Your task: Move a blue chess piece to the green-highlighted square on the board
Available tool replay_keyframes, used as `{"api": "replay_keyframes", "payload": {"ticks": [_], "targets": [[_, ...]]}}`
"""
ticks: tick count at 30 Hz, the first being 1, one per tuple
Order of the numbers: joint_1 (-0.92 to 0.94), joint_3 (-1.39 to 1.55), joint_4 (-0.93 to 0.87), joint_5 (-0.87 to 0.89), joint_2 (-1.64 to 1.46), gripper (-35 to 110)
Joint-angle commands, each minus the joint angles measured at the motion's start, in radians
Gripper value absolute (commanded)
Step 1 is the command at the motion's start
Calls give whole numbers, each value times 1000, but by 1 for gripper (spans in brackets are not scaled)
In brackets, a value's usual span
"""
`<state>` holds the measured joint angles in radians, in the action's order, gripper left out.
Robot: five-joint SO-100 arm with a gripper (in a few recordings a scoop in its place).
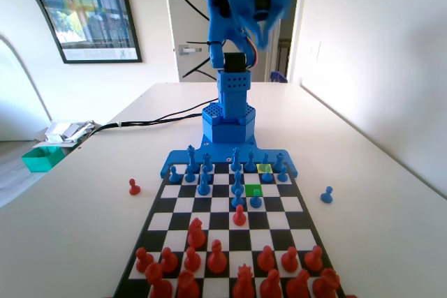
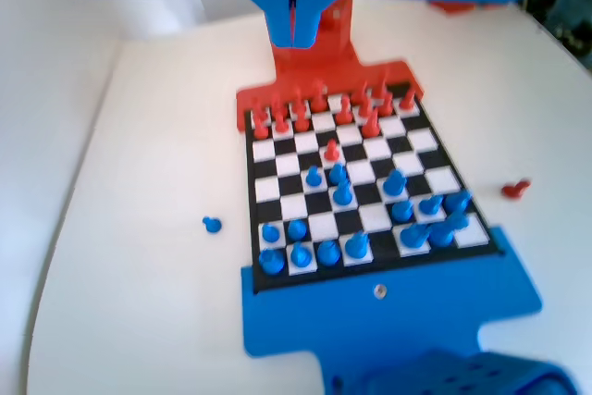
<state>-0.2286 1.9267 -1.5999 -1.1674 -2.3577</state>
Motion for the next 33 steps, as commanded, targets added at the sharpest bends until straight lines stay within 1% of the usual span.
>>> {"api": "replay_keyframes", "payload": {"ticks": [1, 10, 19, 27, 33], "targets": [[-46, 37, 37, 95, 51, 1], [-170, 255, 201, 247, 117, 1], [-255, 446, 382, 324, 143, 1], [-282, 548, 479, 353, 190, 3], [-256, 589, 560, 314, 238, 4]]}}
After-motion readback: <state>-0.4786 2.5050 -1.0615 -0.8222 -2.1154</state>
